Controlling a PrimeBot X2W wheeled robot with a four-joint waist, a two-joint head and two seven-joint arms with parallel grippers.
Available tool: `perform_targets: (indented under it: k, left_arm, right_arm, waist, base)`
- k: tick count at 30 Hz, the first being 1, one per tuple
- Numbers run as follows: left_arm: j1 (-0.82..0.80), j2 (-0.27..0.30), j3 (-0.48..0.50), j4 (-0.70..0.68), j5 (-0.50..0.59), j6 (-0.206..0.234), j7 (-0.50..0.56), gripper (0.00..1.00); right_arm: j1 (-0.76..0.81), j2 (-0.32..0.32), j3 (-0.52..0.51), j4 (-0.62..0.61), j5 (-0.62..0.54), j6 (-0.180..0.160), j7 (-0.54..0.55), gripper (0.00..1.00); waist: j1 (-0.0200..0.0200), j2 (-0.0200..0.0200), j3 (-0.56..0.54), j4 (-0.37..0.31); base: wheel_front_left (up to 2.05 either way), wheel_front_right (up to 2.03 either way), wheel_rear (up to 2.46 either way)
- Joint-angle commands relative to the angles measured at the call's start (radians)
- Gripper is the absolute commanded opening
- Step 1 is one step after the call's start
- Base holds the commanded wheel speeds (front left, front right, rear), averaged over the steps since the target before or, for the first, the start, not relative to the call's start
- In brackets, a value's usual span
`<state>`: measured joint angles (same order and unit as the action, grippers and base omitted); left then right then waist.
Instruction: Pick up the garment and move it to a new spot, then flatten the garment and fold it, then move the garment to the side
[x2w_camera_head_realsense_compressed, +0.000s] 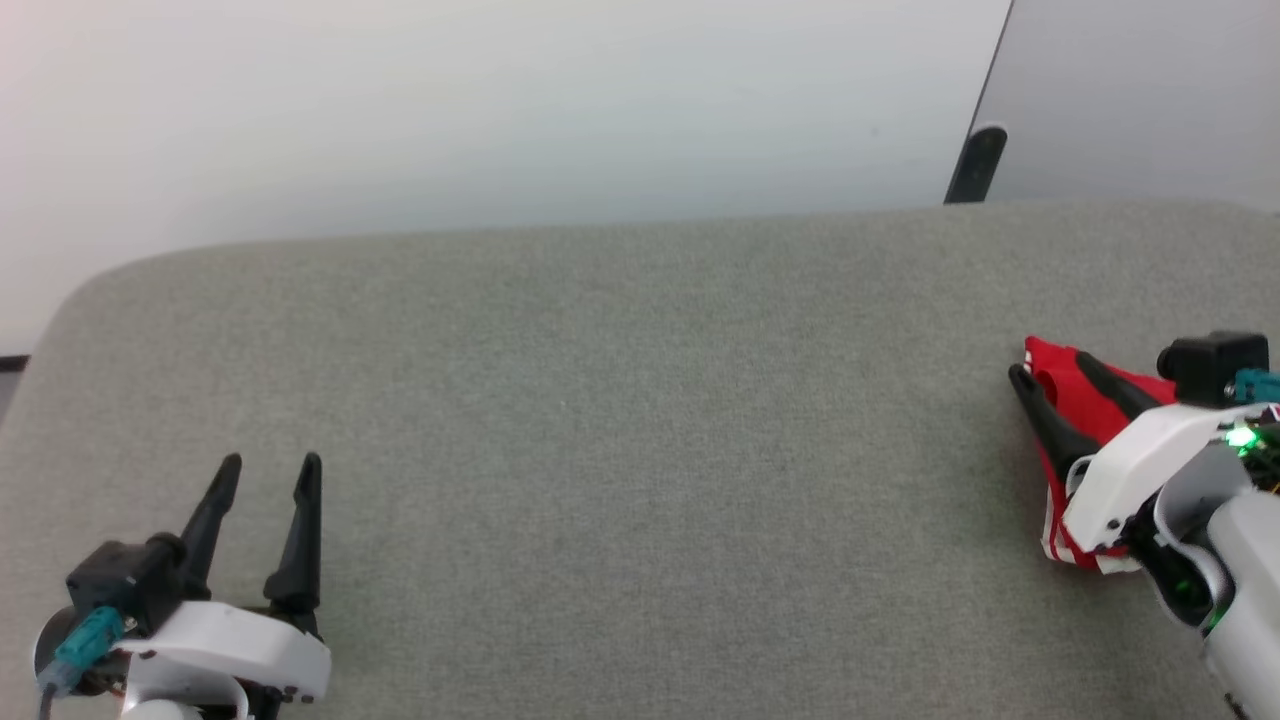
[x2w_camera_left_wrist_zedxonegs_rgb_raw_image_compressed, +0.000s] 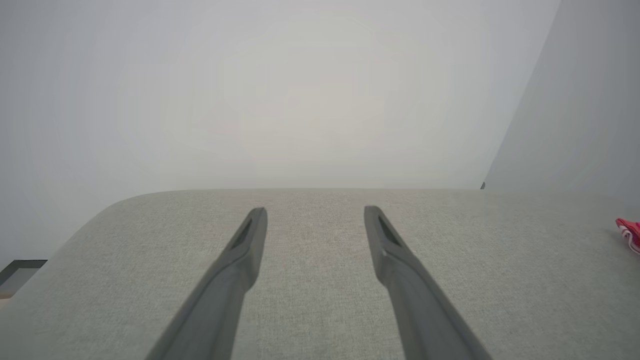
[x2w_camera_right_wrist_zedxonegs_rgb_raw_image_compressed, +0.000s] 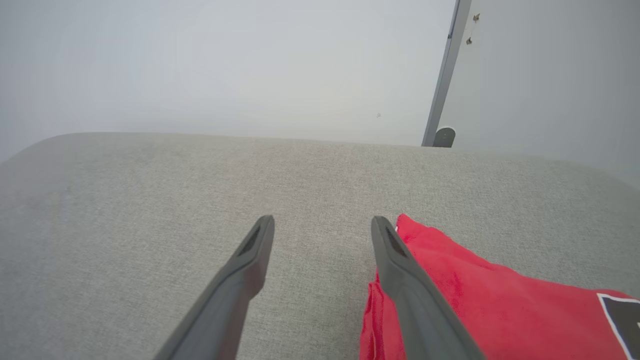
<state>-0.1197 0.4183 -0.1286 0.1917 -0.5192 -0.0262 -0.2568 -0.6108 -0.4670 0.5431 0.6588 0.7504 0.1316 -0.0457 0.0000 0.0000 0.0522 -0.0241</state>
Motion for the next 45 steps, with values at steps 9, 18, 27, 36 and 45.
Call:
perform_targets:
  k: [9, 18, 27, 36, 45]
  left_arm:
    - [0.055, -0.003, 0.001, 0.01, 0.012, 0.012, -0.006, 1.0]
    - [0.127, -0.019, 0.022, -0.019, -0.011, 0.019, -0.008, 1.0]
    - [0.224, -0.034, 0.057, -0.091, -0.037, 0.036, -0.008, 1.0]
    - [0.29, -0.029, 0.06, -0.159, -0.035, 0.056, -0.002, 1.0]
    - [0.305, -0.024, 0.058, -0.192, -0.042, 0.071, 0.01, 1.0]
  right_arm:
    - [0.139, 0.04, -0.103, -0.041, -0.078, -0.001, -0.16, 1.0]
    - [0.294, 0.067, -0.223, -0.133, -0.158, -0.001, -0.181, 1.0]
    - [0.442, 0.091, -0.358, -0.278, -0.222, -0.001, -0.126, 1.0]
    - [0.526, 0.124, -0.46, -0.409, -0.279, -0.001, -0.066, 1.0]
    - [0.571, 0.159, -0.513, -0.511, -0.315, -0.001, -0.01, 1.0]
  waist:
    - [0.0, 0.0, -0.072, 0.01]
    - [0.0, 0.0, -0.105, 0.003]
    - [0.0, 0.0, -0.124, 0.005]
    - [0.0, 0.0, -0.131, -0.002]
    - [0.0, 0.0, -0.13, -0.006]
  base:
    - [0.0, 0.0, 0.0]
    - [0.0, 0.0, 0.0]
    - [0.0, 0.0, 0.0]
    - [0.0, 0.0, 0.0]
    - [0.0, 0.0, 0.0]
